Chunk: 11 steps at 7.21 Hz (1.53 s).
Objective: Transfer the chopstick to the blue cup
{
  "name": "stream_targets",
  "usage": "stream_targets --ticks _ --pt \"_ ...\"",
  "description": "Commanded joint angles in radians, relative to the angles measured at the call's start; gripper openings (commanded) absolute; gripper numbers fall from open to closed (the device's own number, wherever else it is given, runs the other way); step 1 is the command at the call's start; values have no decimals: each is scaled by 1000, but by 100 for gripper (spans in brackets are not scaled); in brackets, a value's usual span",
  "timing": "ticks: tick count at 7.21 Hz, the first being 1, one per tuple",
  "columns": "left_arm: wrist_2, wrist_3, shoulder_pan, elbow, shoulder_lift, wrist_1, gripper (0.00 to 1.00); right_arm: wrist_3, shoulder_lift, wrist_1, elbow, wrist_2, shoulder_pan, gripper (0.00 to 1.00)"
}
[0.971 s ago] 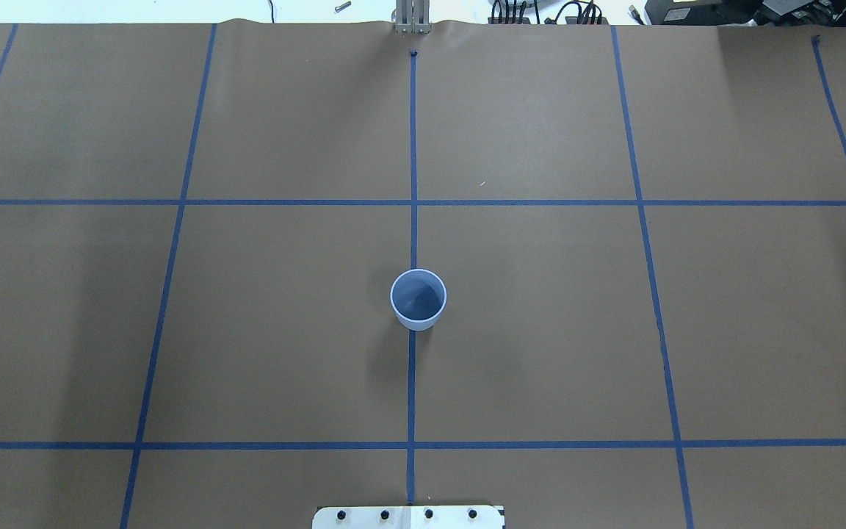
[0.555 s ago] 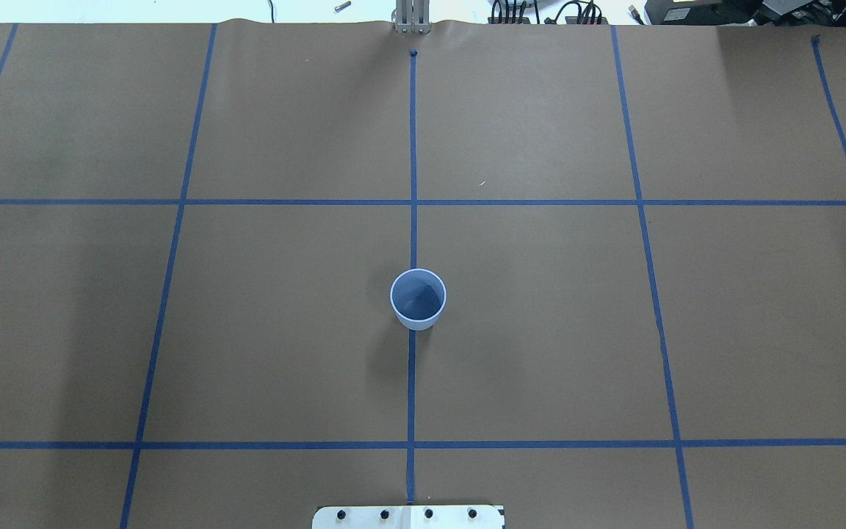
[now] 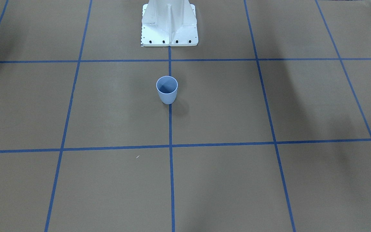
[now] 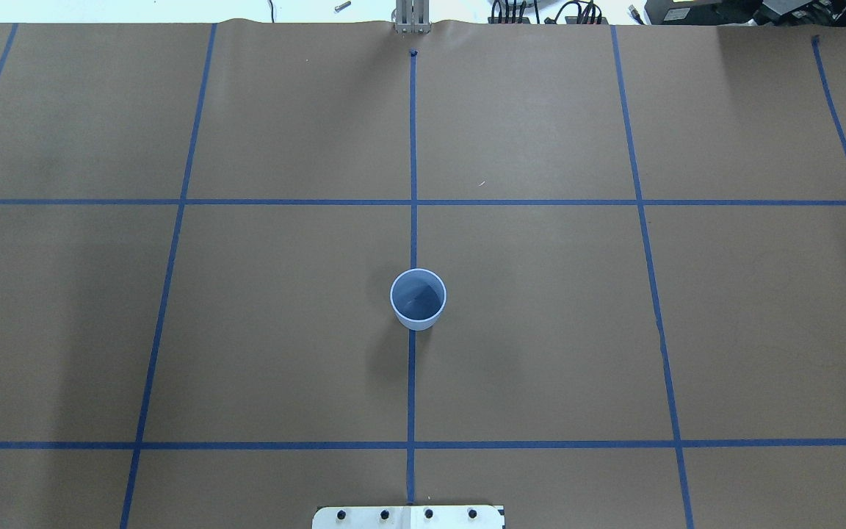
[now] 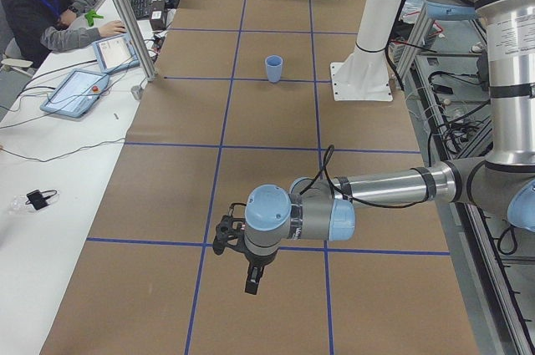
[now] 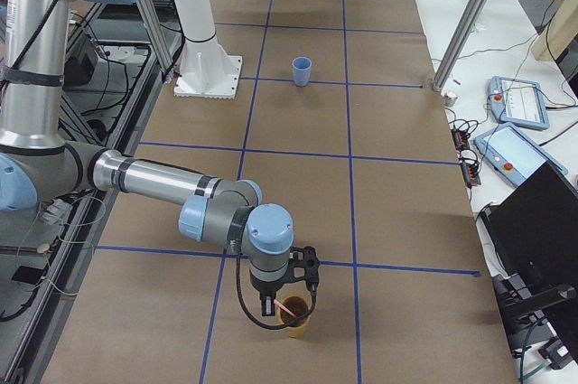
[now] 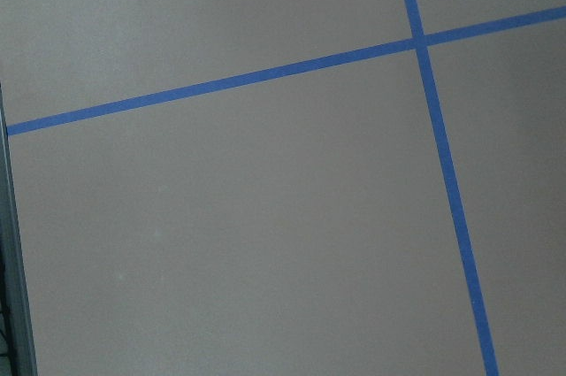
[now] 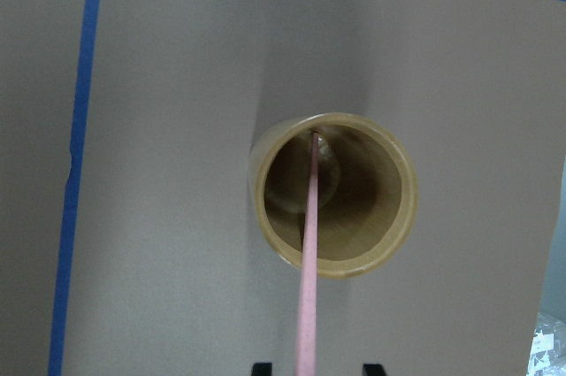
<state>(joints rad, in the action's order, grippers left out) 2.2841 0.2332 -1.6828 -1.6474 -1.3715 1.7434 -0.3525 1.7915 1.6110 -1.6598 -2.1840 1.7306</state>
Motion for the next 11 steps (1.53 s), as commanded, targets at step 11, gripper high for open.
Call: stream_targets --ticks 11 --pt "0 -8 0 -8 -1 1 98 -48 -8 12 -30 -17 0 0"
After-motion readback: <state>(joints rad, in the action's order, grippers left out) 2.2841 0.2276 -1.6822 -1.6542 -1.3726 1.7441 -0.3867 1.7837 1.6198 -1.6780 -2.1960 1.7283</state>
